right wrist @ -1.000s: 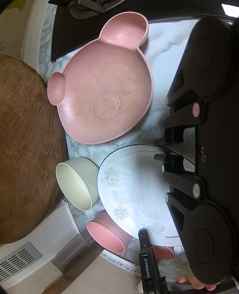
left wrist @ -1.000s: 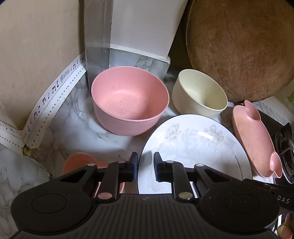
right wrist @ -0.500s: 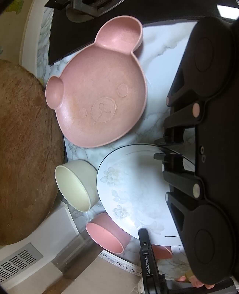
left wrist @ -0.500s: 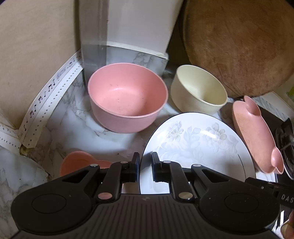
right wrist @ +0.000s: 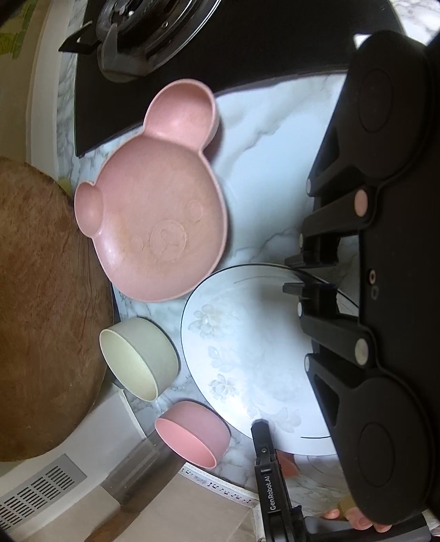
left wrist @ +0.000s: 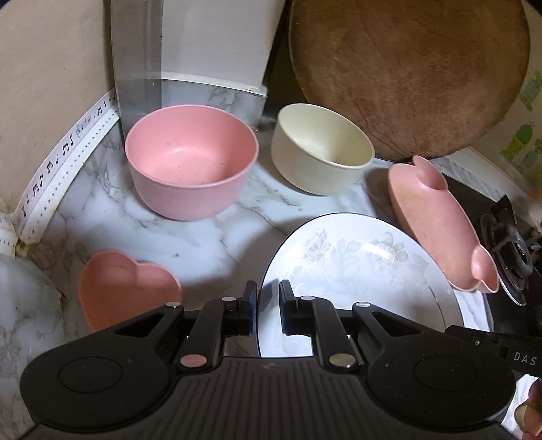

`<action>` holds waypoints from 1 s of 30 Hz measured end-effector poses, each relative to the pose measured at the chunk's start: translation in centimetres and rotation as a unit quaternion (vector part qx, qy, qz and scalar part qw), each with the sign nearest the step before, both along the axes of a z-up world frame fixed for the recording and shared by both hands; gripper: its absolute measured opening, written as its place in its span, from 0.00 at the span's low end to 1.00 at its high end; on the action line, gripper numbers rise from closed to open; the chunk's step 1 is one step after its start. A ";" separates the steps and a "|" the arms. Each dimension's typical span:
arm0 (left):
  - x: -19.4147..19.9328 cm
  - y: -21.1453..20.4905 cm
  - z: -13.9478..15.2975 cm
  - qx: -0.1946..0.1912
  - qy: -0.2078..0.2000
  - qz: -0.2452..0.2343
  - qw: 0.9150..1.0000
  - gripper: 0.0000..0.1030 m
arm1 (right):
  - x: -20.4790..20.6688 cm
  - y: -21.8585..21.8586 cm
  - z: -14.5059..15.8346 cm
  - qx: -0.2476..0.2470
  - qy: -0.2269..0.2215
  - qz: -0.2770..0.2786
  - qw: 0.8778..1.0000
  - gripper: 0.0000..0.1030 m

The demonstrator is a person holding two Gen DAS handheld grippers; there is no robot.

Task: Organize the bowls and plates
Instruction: 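Lift the large white plate with both grippers and carry it toward the stove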

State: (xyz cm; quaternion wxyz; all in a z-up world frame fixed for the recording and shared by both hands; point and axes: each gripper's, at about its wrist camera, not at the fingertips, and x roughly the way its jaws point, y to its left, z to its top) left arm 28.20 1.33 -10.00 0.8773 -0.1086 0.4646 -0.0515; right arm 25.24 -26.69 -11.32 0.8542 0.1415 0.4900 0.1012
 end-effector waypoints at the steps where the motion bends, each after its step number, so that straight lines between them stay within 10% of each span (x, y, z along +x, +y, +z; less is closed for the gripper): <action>1: -0.2 -0.2 0.1 0.000 -0.001 -0.002 1.000 0.12 | -0.3 -0.1 0.1 0.001 -0.001 -0.001 1.000 0.09; 30: -9.6 -8.9 1.5 -0.021 -0.009 -0.069 0.997 0.12 | -10.3 -9.0 0.9 -0.018 -0.008 -0.050 0.999 0.09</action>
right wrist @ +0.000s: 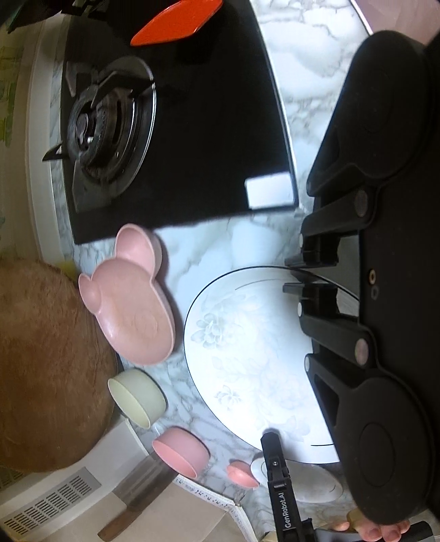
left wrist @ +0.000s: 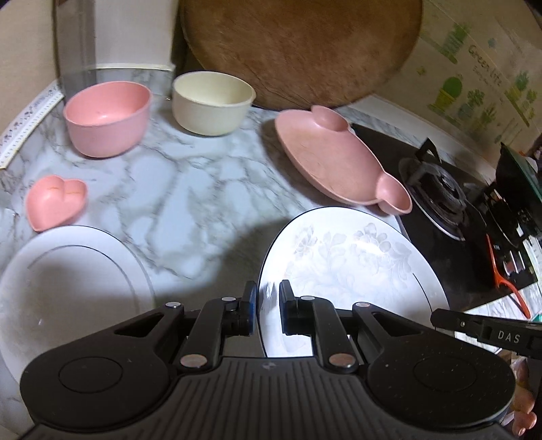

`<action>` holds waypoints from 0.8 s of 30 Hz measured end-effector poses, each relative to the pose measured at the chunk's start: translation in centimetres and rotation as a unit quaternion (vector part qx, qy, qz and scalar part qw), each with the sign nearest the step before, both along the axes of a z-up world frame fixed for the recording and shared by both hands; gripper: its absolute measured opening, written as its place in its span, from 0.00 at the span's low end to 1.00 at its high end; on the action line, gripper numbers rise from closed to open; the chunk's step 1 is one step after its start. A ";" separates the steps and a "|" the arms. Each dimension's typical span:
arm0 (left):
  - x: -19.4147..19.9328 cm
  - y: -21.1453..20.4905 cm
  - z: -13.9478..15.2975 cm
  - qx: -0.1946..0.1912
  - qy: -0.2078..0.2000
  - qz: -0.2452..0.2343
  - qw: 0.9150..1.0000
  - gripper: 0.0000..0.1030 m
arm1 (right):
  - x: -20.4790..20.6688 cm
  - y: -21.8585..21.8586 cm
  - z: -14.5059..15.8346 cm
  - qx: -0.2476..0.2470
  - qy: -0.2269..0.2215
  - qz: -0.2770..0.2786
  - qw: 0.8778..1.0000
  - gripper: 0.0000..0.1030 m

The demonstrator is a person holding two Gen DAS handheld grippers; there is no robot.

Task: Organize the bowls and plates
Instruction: 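Lift the large white plate with both grippers and carry it toward the stove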

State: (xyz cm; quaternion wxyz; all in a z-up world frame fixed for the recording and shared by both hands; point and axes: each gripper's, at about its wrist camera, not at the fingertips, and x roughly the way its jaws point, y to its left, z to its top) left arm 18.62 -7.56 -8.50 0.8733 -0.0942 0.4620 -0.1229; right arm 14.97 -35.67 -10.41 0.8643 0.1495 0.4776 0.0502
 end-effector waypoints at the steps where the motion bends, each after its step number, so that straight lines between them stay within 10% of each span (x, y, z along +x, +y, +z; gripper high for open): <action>1: -0.1 -0.3 -0.1 0.000 0.001 -0.001 1.000 0.12 | -0.1 -0.2 -0.1 -0.003 0.000 -0.001 1.000 0.09; 24: 0.2 -2.9 -1.9 0.018 0.012 -0.033 0.999 0.12 | 0.7 -1.2 -0.8 -0.021 0.011 -0.023 0.999 0.09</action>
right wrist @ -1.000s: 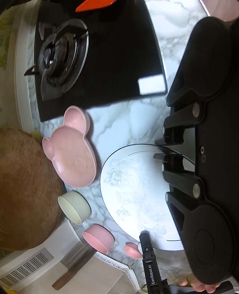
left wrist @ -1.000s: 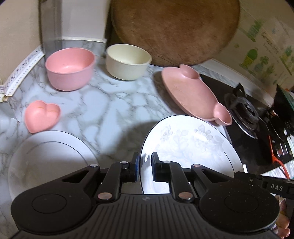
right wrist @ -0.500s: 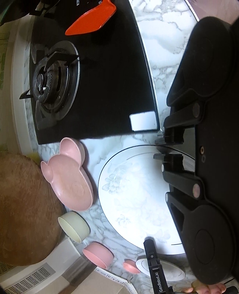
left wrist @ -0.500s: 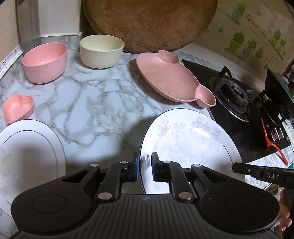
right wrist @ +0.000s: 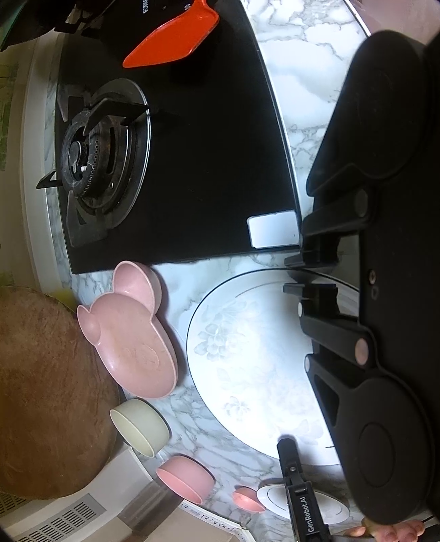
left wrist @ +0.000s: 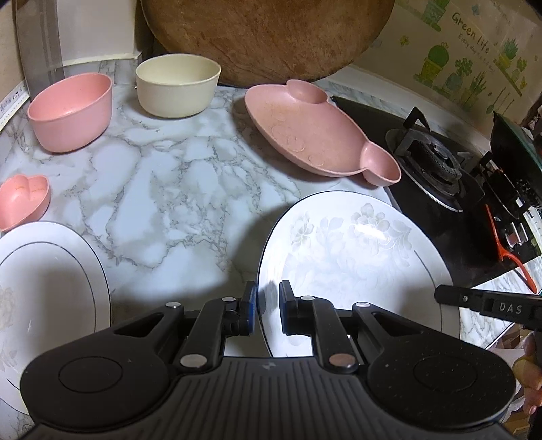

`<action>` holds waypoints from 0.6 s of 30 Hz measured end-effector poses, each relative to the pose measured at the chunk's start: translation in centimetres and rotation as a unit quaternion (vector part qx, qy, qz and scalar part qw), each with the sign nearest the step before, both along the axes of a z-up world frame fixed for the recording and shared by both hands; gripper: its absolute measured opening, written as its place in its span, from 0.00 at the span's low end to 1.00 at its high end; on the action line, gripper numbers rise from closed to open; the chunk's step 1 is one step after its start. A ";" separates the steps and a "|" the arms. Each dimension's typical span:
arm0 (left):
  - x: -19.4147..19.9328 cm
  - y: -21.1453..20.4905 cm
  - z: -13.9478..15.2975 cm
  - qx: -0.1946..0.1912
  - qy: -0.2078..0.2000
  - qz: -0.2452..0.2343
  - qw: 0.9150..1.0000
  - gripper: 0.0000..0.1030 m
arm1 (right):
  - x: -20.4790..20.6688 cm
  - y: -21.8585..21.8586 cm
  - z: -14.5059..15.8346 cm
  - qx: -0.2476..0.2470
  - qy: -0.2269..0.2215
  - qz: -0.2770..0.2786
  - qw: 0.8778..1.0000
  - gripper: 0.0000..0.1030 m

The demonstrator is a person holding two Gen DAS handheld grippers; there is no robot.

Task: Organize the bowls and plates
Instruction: 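Lift the large white plate with both grippers and carry it toward the stove, then lower the large white plate onto the counter and open both grippers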

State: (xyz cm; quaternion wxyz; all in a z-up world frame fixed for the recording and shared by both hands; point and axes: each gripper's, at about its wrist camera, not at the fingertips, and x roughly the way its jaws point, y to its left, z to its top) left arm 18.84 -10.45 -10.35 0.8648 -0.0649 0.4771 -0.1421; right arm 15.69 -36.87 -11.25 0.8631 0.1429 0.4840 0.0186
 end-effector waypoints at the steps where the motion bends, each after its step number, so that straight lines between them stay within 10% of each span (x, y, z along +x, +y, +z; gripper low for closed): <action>1: -0.1 0.1 0.0 -0.001 -0.002 -0.001 1.000 0.12 | 0.0 -0.1 0.0 0.003 0.001 -0.004 1.000 0.09; 18: -1.7 0.5 1.6 0.008 -0.033 -0.007 0.999 0.12 | -2.1 1.9 3.9 -0.056 -0.072 -0.001 0.996 0.28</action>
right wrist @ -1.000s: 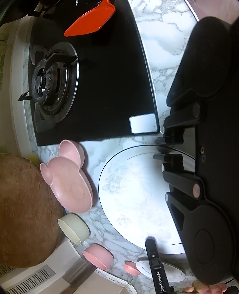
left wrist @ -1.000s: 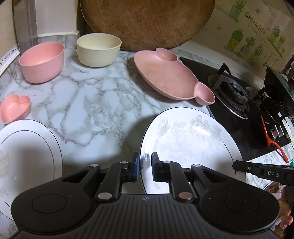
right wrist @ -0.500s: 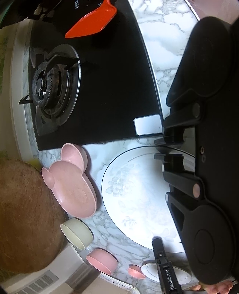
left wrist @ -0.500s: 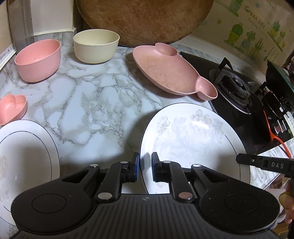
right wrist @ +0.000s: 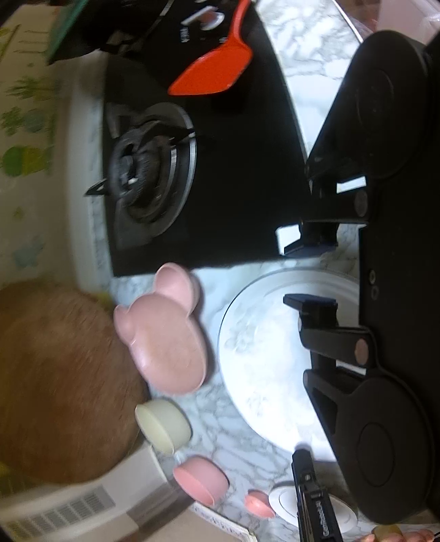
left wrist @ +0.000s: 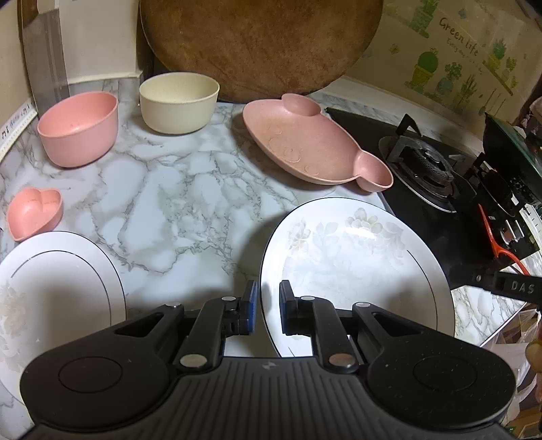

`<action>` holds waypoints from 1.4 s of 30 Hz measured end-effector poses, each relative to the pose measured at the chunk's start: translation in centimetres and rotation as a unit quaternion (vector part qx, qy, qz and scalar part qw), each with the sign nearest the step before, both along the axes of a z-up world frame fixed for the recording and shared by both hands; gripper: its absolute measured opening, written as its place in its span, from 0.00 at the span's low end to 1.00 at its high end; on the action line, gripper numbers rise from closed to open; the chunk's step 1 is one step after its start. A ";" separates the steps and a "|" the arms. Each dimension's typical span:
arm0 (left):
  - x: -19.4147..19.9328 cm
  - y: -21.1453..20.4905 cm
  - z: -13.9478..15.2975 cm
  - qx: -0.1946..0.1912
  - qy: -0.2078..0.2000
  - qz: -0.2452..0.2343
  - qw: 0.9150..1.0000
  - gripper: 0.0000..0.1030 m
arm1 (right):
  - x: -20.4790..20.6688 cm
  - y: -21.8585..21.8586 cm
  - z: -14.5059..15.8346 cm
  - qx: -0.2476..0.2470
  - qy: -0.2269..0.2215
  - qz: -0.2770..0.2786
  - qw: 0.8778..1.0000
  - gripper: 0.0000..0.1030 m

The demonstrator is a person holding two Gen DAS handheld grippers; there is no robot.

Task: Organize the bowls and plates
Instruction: 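Lower the large white plate onto the counter and open both grippers, then close both grippers on the rim of the smaller gold-rimmed white plate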

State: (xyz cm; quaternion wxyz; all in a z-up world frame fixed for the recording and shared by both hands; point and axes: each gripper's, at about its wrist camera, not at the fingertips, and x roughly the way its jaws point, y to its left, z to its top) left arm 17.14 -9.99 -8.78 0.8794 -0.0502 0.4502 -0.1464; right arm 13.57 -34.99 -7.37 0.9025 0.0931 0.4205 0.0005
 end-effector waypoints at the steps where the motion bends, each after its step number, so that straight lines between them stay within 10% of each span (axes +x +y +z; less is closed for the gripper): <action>1: -0.2 0.0 0.2 0.002 -0.002 -0.001 1.000 0.12 | -0.2 0.3 0.3 -0.002 -0.006 0.006 1.000 0.28; 10: -2.6 0.5 2.1 0.003 -0.030 0.001 1.000 0.14 | -1.9 3.1 2.3 0.001 -0.045 0.049 0.998 0.47; 16: -4.7 1.9 3.6 0.001 -0.061 0.015 0.998 0.56 | -2.9 4.8 3.5 0.017 -0.067 0.073 0.995 0.63; 25: -7.3 5.2 5.2 -0.003 -0.086 0.052 0.995 0.65 | -4.1 8.9 5.2 0.004 -0.115 0.131 0.985 0.99; 42: -11.0 16.0 5.0 0.018 -0.111 0.172 0.979 0.76 | -1.5 19.2 2.6 -0.013 -0.098 0.225 0.969 1.00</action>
